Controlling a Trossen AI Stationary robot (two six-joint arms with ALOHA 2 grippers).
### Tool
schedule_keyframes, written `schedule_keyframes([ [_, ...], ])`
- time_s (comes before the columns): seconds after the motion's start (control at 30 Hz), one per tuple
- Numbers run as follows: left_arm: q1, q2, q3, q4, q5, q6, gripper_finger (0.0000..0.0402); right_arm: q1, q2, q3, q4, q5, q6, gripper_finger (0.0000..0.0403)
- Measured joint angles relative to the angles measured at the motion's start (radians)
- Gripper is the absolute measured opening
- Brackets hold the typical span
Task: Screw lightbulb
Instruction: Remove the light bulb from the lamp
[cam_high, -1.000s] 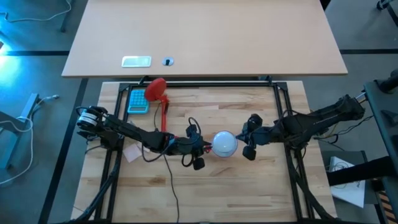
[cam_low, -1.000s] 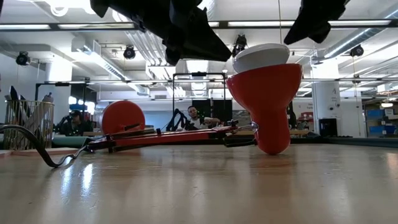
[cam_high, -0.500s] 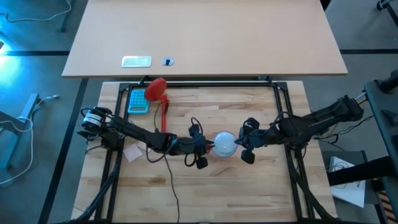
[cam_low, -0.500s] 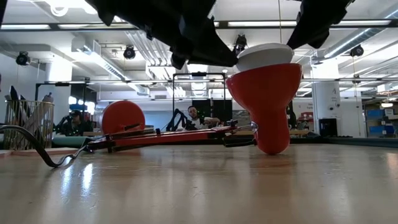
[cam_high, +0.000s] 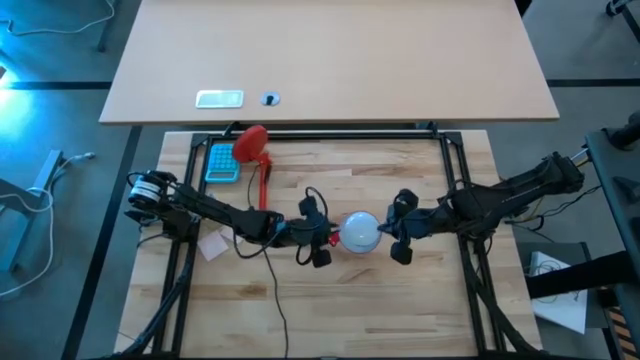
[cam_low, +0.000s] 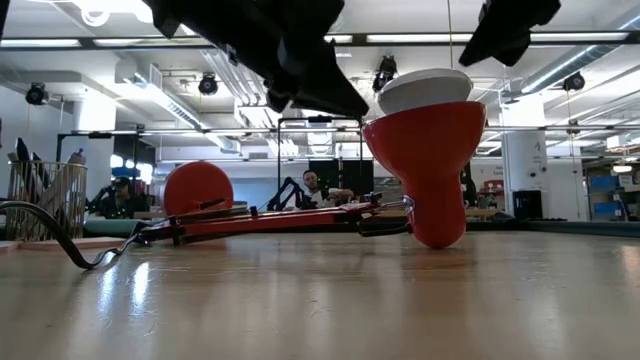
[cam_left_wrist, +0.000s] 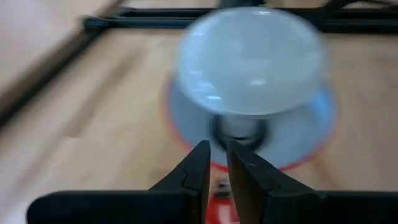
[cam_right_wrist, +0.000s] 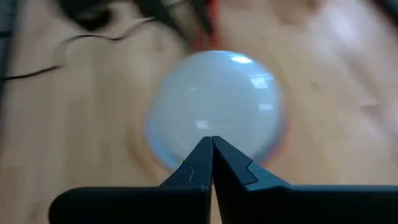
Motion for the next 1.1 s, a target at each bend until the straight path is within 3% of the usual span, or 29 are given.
schedule_keyframes([
  [0.1,0.000,0.003,0.000,0.035,0.116,-0.033,0.0046,-0.013,-0.002,-0.003,-0.030,0.076,0.004,0.0000],
  [0.17,-0.003,0.012,0.000,0.084,0.133,-0.032,0.0046,-0.026,0.002,-0.012,-0.036,0.087,0.004,0.0000],
  [0.7,0.018,0.033,-0.002,0.098,0.121,-0.004,0.0046,-0.026,0.032,-0.018,0.001,-0.053,-0.029,0.0000],
  [0.9,0.024,0.022,0.000,-0.001,0.037,0.016,0.0046,-0.021,0.031,0.005,0.062,-0.167,-0.099,0.0000],
  [1.1,0.024,-0.001,0.003,-0.055,0.051,0.015,0.0046,-0.035,0.025,0.027,0.051,-0.111,-0.131,0.0000],
])
